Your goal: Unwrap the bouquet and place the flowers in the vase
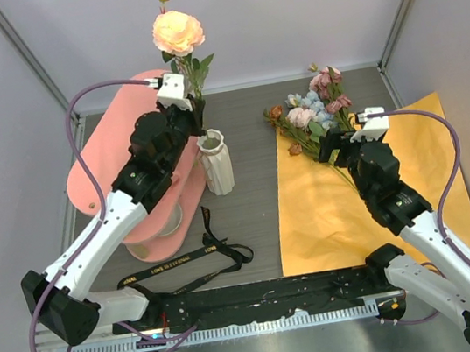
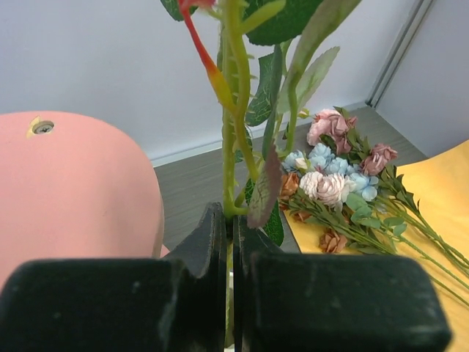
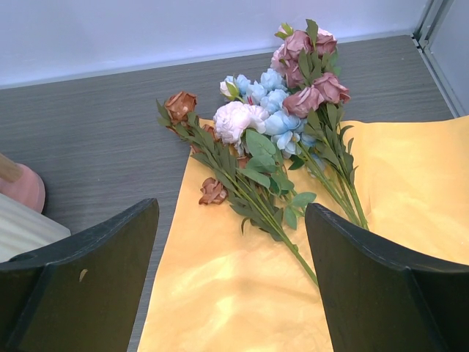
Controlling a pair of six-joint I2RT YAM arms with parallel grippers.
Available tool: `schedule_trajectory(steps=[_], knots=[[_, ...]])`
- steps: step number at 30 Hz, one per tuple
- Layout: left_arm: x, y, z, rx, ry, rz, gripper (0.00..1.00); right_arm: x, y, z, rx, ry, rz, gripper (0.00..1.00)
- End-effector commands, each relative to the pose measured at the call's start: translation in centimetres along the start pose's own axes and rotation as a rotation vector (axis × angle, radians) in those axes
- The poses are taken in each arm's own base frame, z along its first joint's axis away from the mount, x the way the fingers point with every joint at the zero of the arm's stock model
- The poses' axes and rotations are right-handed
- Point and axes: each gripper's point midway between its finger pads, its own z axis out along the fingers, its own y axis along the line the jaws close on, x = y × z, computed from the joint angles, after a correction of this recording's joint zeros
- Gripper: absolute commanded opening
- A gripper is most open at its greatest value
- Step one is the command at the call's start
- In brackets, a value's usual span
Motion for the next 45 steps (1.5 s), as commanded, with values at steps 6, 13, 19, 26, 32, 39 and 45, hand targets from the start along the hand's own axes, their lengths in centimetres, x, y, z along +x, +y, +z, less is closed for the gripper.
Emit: schedule_trajectory(steps=[6, 13, 19, 26, 32, 39, 45], knots=[[-2.2, 0.6, -0.5, -0.029, -0.149, -0.090, 0.00, -0.7, 0.0, 0.0, 0.005, -0.034, 0.026, 0.87], [-0.7, 0.6, -0.6, -0.024, -0.128, -0.091, 0.00, -0.6, -0.1, 0.0, 0.008, -0.033, 0.030, 0.87], [1.0, 0.8, -0.6, -0.034, -0.105, -0.099, 0.00, -0.7, -0.2, 0.0, 0.014, -0.034, 0.030, 0.87], [1.6, 1.1, -0.7, -0.055, -0.080, -0.105, 0.05, -0.6, -0.2, 0.0, 0.015, -0.033, 0.028, 0.87], [0.5, 1.2, -0.8, -0.067, -0.069, -0.101, 0.36, -0.7, -0.3, 0.0, 0.021, -0.033, 0.023, 0.87], [0.2, 1.0, -1.1, -0.056, -0.054, -0.111, 0.61, -0.6, -0.3, 0.0, 0.024, -0.028, 0.022, 0.87], [-0.9, 0.8, -2.1, -0.039, -0.039, -0.130, 0.73, -0.4, -0.3, 0.2, 0.026, -0.023, 0.021, 0.87]])
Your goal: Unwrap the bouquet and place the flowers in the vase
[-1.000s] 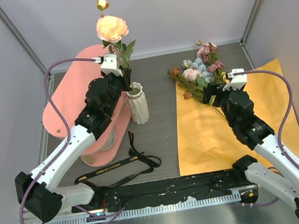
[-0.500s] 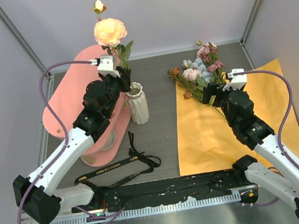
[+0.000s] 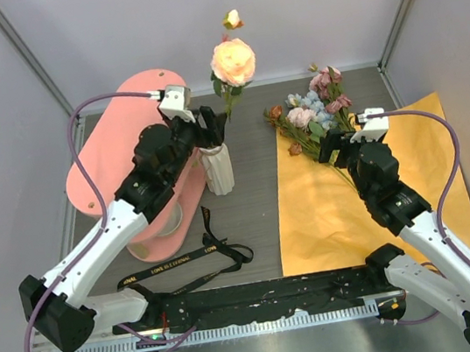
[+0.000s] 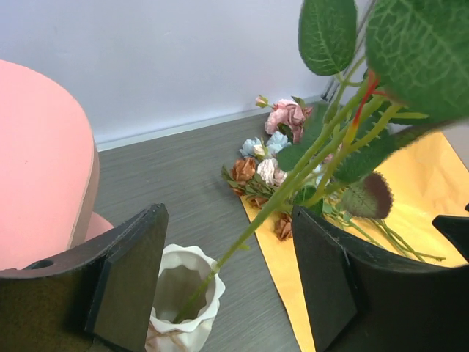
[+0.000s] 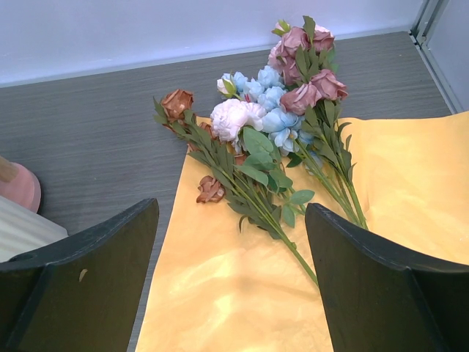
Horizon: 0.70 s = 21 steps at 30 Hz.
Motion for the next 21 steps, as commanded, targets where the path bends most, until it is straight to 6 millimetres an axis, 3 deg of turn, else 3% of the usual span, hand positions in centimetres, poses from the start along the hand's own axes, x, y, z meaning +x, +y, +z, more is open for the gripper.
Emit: schedule_trajectory(steps=[1, 7, 13, 17, 20, 21], knots=[[-4.2, 1.8, -1.4, -0.074, -0.062, -0.019, 0.74, -0.7, -0.2, 0.1, 0.017, -0.028, 0.021, 0.87], [-5.1, -0.2, -3.0, 0.023, -0.011, -0.061, 0.83, -0.4, -0.1, 0.3, 0.017, -0.012, 0.011, 0.87], [-5.9, -2.4, -6.1, 0.147, 0.027, -0.118, 0.83, 0.3, 0.2, 1.0, 0.019, 0.044, -0.026, 0.87], [-6.6, -3.5, -9.1, 0.233, 0.031, -0.119, 0.82, 2.2, 0.7, 1.6, -0.002, 0.166, -0.122, 0.86], [-6.7, -4.6, -11.4, 0.312, 0.055, -0.100, 0.82, 5.5, 0.0, 2.4, 0.002, 0.376, -0.343, 0.79], [-6.5, -4.9, -12.5, 0.343, 0.069, -0.094, 0.82, 7.0, -1.3, 3.2, 0.075, 0.454, -0.425, 0.78]])
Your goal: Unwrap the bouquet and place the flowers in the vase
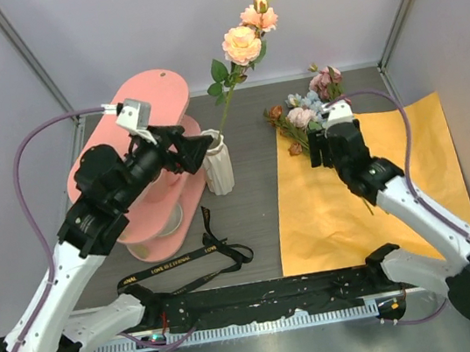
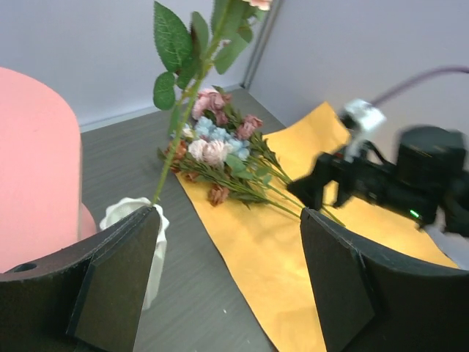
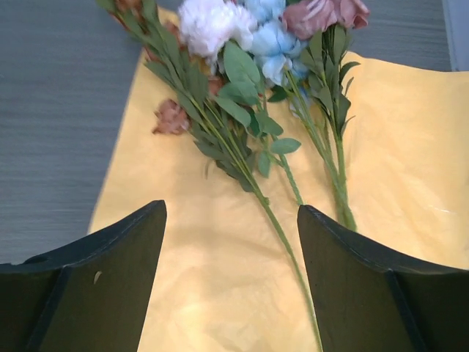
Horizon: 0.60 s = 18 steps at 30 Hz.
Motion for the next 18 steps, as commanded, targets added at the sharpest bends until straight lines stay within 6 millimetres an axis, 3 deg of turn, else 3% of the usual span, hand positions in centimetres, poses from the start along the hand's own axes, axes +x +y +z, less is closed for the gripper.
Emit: schedule_trajectory(steps=[1, 2, 3, 10, 11, 14, 18], knots=[[-0.6, -3.1, -3.6, 0.152, 0.037, 0.018, 0.82, 1.7, -1.7, 1.7, 0.104, 0.233, -0.283, 0.78], [-0.1, -3.1, -4.1, 0.158, 0.055, 0.028, 0.82, 3.0, -2.3, 2.2, 0.135, 0.294, -0.344, 0.78], [0.2, -3.3, -4.5, 0.175, 0.067, 0.035, 0.82, 3.0, -3.0, 2.4, 0.172, 0.307, -0.384, 0.77], [1.2, -4.7, -7.2, 0.259, 0.069, 0.009, 0.82, 1.2, -4.0, 5.1, 0.245, 0.334, -0.617, 0.65], [1.1, -5.0, -7.4, 0.276, 0.060, 0.002, 0.82, 1.9, -4.0, 5.9, 0.235, 0.380, -0.709, 0.58], [1.8, -5.9, -8.2, 0.333, 0.064, -0.027, 0.82, 3.5, -3.3, 7.7, 0.151, 0.436, -0.805, 0.49], [3.0, -6.0, -8.8, 0.352, 0.078, -0.039, 0.82, 5.0, -2.8, 9.5, 0.047, 0.480, -0.778, 0.43]])
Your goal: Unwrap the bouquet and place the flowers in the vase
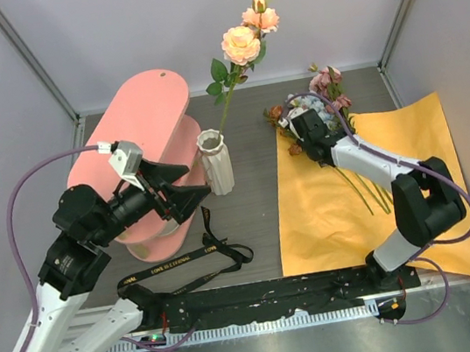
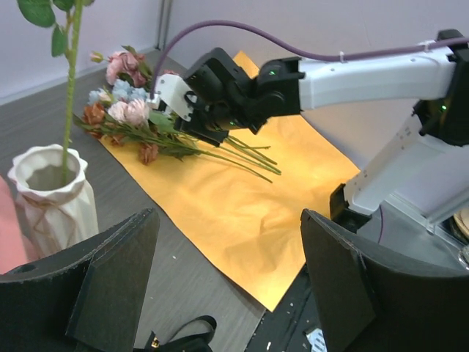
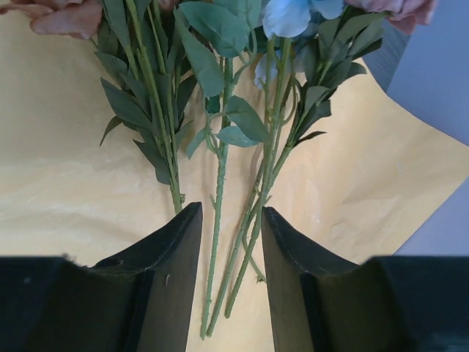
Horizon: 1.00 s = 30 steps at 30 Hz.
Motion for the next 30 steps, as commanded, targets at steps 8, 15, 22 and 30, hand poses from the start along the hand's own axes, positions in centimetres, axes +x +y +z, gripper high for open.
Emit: schedule_trajectory(steps=[8, 15, 22, 30], knots=[[1.0, -1.9, -1.5, 0.094, 0.021, 0.023, 0.83, 1.0, 2.7, 4.7, -0.147, 0.063, -0.145, 0.51], [1.3, -2.3, -1.5, 0.106, 0.035, 0.039, 0.83, 3.6, 3.4, 6.0, -0.128, 0.119, -0.158, 0.49], [1.6, -2.1, -1.2, 0.097, 0.042, 0.027, 0.83, 4.1, 4.1, 7.0, -0.147, 0.127, -0.160, 0.35], [1.0, -2.6, -0.8, 0.116, 0.027, -0.012, 0.83, 3.0, 4.0, 7.6, -0.115, 0.134, -0.161, 0.12]])
